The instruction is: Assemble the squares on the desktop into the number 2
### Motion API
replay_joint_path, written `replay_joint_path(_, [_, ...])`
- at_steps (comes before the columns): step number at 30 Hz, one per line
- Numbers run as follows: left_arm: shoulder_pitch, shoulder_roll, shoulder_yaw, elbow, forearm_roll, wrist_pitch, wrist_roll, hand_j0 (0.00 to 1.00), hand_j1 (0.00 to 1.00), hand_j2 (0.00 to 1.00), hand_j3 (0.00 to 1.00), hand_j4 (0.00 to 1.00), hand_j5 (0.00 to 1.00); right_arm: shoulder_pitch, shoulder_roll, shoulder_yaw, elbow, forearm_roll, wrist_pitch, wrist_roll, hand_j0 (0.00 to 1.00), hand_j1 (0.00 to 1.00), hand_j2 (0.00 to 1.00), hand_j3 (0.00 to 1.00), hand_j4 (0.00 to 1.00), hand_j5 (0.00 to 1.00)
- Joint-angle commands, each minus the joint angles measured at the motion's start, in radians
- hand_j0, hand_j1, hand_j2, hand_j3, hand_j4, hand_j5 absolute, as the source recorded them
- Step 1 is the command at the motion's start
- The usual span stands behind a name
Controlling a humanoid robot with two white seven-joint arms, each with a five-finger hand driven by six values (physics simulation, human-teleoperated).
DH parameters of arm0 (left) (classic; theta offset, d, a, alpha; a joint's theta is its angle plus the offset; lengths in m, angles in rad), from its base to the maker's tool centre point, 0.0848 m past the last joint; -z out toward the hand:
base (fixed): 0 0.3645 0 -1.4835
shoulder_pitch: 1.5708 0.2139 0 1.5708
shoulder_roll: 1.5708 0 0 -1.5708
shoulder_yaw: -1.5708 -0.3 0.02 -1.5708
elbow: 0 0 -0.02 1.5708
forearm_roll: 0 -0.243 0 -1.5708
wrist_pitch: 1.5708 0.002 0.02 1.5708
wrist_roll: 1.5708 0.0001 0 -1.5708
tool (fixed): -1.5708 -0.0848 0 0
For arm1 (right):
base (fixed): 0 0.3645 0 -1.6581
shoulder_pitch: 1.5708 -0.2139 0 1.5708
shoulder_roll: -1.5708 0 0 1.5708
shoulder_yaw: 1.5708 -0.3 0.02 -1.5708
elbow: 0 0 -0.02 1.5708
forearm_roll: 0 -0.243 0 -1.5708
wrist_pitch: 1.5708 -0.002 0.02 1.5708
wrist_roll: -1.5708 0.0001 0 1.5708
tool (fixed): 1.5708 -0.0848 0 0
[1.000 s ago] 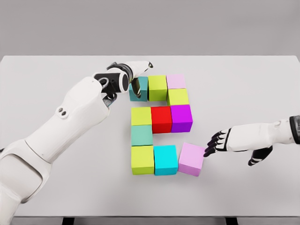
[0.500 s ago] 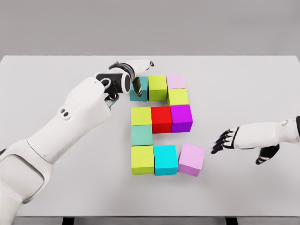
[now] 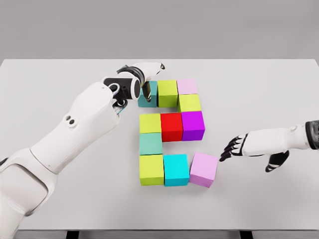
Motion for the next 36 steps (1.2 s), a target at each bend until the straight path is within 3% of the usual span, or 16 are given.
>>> replay_joint_path(1, [-0.002, 0.0, 0.0, 0.0, -0.01, -0.005, 0.0, 0.99, 0.99, 0.99, 0.99, 0.99, 0.99, 0.0, 0.014, -0.001, -0.003, -0.005, 0.002, 0.0, 1.0, 1.0, 1.0, 1.0, 1.0, 1.0])
replay_joint_path(25, [0.037, 0.016, 0.011, -0.103, -0.016, 0.008, 0.0, 0.99, 0.99, 0.99, 0.99, 0.99, 0.99, -0.011, 0.045, -0.016, -0.007, -0.019, 0.002, 0.0, 1.0, 1.0, 1.0, 1.0, 1.0, 1.0])
replay_joint_path(29, [0.052, 0.03, 0.026, -0.143, -0.014, 0.008, 0.0, 0.99, 0.99, 0.99, 0.99, 0.99, 0.99, -0.015, 0.043, -0.041, -0.004, -0.025, 0.002, 0.0, 1.0, 1.0, 1.0, 1.0, 1.0, 1.0])
replay_joint_path(36, [0.081, 0.128, 0.06, -0.301, -0.001, 0.001, 0.0, 1.0, 1.0, 1.0, 1.0, 1.0, 1.0, -0.015, 0.026, -0.076, -0.007, -0.05, 0.002, 0.0, 1.0, 1.0, 1.0, 1.0, 1.0, 1.0])
